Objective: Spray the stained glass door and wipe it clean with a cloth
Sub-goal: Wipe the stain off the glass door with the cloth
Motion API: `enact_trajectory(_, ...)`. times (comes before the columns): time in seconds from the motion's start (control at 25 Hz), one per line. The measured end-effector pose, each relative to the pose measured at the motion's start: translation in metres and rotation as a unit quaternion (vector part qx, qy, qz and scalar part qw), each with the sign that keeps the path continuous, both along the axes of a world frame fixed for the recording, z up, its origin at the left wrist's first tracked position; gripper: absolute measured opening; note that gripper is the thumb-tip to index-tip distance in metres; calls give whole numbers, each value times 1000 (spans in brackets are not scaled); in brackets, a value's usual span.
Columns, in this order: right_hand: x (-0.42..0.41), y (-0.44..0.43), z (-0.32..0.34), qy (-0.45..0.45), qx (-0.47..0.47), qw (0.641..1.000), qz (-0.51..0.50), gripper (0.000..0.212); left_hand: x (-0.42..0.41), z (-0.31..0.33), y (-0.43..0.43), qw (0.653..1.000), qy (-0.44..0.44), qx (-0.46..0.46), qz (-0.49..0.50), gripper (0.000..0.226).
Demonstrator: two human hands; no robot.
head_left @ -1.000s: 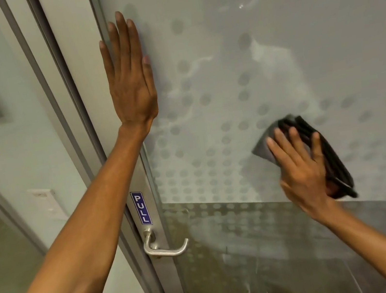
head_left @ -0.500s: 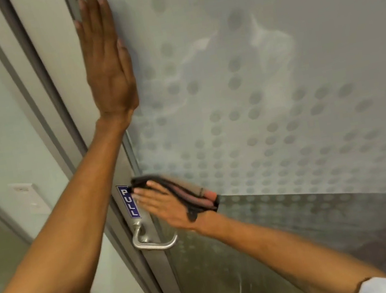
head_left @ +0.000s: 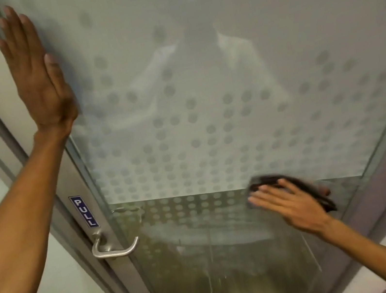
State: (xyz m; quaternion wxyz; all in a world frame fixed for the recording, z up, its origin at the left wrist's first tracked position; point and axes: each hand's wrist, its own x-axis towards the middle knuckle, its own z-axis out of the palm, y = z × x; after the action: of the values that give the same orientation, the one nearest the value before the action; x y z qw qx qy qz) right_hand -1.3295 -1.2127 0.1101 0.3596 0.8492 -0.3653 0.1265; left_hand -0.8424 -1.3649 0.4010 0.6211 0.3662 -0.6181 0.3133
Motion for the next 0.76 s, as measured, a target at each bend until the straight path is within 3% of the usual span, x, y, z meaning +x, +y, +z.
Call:
enact_trajectory(0.04,-20,8,17,-79,11,995,-55,90,-1,-1,-3,1000,5,3,-2,48)
enact_trajectory(0.12,-27,6,31,-67,-122,984,-112,105,0,-1,-9,1000,8,23,-4,50)
enact_trajectory(0.32,106,-47,74,-228,-150,958,-86,80,-3,-2,-6,1000,5,2,6,49)
enact_trajectory(0.4,162,-59,81,-247,-157,955,-56,75,-5,-2,-5,1000,9,-2,7,49)
enact_trajectory(0.48,211,-70,81,-222,-159,962,-9,67,-2,0,-6,1000,7,-1,3,49)
enact_trajectory(0.64,285,-101,58,-64,-115,988,77,48,1,-4,-8,999,5,35,-1,49)
enact_trajectory(0.72,308,-106,27,90,-12,992,93,42,1,-3,-7,999,5,46,11,48)
enact_trajectory(0.76,316,-110,12,100,43,993,49,45,1,-4,-6,999,8,47,22,48)
